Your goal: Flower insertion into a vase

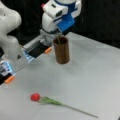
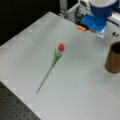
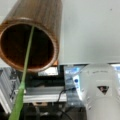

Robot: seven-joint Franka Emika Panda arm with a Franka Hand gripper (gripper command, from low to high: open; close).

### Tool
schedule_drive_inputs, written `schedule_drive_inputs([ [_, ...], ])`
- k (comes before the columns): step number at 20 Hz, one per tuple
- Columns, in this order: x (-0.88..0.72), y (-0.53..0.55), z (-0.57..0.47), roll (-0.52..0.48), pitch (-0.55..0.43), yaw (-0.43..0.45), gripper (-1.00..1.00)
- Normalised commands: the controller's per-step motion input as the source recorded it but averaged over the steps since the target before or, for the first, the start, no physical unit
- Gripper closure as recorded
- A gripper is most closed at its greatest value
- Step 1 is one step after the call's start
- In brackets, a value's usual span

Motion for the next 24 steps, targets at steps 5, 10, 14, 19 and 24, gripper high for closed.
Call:
schedule_drive_inputs([
  [5,-0.08,-0.56,-0.03,0.000,-0.466,0.118,-1.00],
  [10,0.32,-0.66,0.00,-0.019,-0.150,0.112,-1.00],
  [14,0.53,-0.70,0.03,-0.048,0.011,0.128,-1.00],
  [19,0.60,-0.64,0.01,-0.105,0.117,0.181,-1.00],
  [24,0.55,-0.53,-0.04,-0.109,0.147,0.179,-1.00],
])
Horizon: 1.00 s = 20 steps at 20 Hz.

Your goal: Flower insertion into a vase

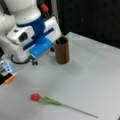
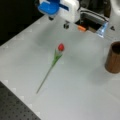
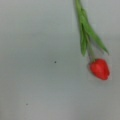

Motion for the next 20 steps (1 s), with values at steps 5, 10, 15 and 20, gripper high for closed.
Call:
schedule_drive_inputs([
  [5,0.40,-0.34,-0.20,-0.099,0.153,0.172,-1.00],
  [10,0.26,-0.22,-0.30,-0.077,0.153,0.163,-1.00],
  [15,0.18,-0.15,-0.27,-0.073,0.101,0.219,-1.00],
  [20,0.15,-0.06,-0.24,-0.077,0.050,0.193,-1.00],
])
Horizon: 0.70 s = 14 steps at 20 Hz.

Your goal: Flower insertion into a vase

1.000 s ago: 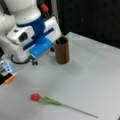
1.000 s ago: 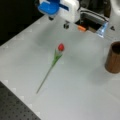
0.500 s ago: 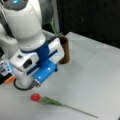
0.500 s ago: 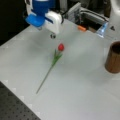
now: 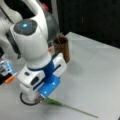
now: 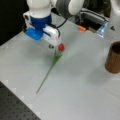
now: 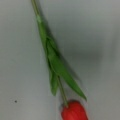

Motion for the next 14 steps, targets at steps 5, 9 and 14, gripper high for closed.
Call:
schedule_drive_inputs([
  [5,0.08,0.02,-0.23,-0.068,0.041,0.185,-1.00],
  [9,0.00,0.05,-0.37,-0.059,0.028,0.202,-1.00],
  [14,-0.06,0.06,-0.34,-0.094,-0.029,0.189,-1.00],
])
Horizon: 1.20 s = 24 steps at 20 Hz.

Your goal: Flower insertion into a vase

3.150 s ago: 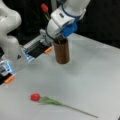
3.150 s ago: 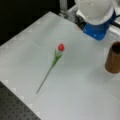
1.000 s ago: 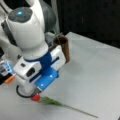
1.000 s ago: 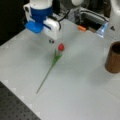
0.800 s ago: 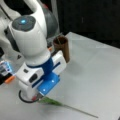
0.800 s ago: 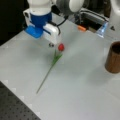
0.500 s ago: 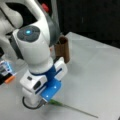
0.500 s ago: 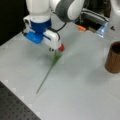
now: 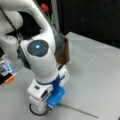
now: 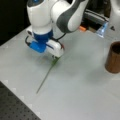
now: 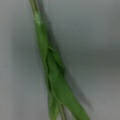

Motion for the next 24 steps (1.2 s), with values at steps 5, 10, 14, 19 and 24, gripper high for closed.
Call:
schedule_drive_inputs([
  [5,-0.05,0.07,-0.26,-0.114,-0.089,0.158,-1.00],
  [10,-0.02,0.10,-0.26,-0.126,-0.142,0.117,-1.00],
  [14,-0.01,0.12,-0.23,-0.124,-0.137,0.080,-1.00],
  [19,-0.04,0.10,-0.13,-0.128,-0.095,0.060,-1.00],
  [24,-0.07,0.06,-0.08,-0.139,-0.073,0.075,-1.00],
])
